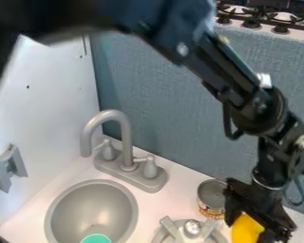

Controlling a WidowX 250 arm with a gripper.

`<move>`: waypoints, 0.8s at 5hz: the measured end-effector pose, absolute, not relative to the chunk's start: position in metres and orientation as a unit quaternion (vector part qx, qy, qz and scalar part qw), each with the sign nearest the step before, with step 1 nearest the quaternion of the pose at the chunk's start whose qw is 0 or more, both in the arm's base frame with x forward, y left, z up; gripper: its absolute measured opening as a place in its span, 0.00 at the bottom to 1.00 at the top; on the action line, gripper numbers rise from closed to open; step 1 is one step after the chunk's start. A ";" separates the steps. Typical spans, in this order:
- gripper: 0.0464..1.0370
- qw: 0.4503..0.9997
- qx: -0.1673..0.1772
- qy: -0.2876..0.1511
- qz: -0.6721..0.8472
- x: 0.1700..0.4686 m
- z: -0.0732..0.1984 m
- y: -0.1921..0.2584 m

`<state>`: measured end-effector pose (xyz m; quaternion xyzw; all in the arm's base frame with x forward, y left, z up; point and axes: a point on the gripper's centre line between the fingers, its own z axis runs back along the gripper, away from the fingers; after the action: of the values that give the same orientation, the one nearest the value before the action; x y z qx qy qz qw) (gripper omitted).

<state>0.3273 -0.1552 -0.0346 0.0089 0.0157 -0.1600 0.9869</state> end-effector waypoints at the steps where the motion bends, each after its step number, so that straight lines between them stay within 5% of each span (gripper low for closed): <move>1: 0.86 0.982 -0.004 0.018 -0.186 0.345 -0.062 -0.167; 4: 0.86 0.978 -0.021 0.028 -0.208 0.363 -0.087 -0.180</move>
<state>0.3626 -0.1801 -0.0866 -0.0207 0.0279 -0.2078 0.9776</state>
